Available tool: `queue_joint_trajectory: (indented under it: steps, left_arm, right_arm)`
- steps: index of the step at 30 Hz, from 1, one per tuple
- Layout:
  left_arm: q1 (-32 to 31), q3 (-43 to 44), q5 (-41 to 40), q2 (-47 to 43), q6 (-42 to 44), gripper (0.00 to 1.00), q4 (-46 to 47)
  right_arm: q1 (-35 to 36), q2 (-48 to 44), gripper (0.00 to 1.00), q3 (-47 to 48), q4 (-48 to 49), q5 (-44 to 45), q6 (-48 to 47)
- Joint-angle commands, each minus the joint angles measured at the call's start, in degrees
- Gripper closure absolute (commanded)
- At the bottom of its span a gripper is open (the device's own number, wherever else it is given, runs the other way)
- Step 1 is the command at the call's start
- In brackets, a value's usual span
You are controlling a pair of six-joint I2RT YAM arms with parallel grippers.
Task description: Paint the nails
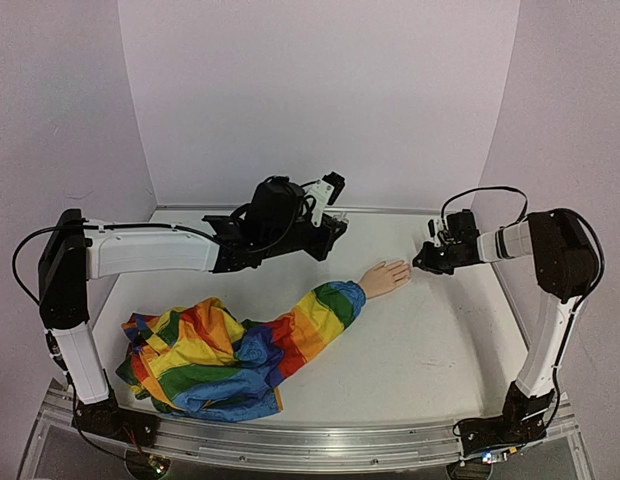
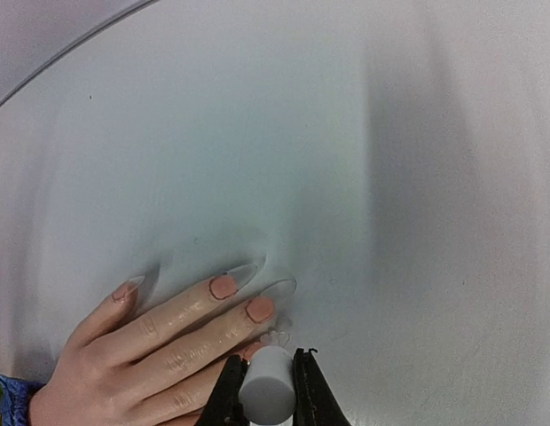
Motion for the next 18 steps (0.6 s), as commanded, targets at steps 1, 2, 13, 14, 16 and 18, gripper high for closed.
queue_joint_trajectory:
  steps: [1,2,13,14,16,18]
  left_arm:
    - [-0.2,0.4,0.0,-3.4,0.6,1.0,3.4]
    - [-0.2,0.4,0.0,-3.4,0.6,1.0,3.4]
    - [-0.2,0.0,-0.2,-3.6,0.7,1.0,3.4]
    - [-0.2,-0.1,-0.3,-3.6,0.7,1.0,3.4]
    - [-0.2,-0.1,-0.3,-3.5,0.8,1.0,3.4]
    - [-0.2,-0.1,-0.3,-3.6,0.8,1.0,3.4]
  right_arm:
    - [0.3,1.2,1.0,2.4,-0.9,0.3,-0.2]
    - [0.3,1.3,1.0,2.6,-0.9,0.3,-0.2]
    - [0.3,2.2,1.0,3.4,-0.8,0.9,-0.2]
    - [0.3,2.2,1.0,3.5,-0.8,1.0,-0.2]
    - [0.3,2.3,1.0,3.6,-0.8,1.2,-0.2]
    - [0.3,2.4,1.0,3.7,-0.8,1.5,-0.2]
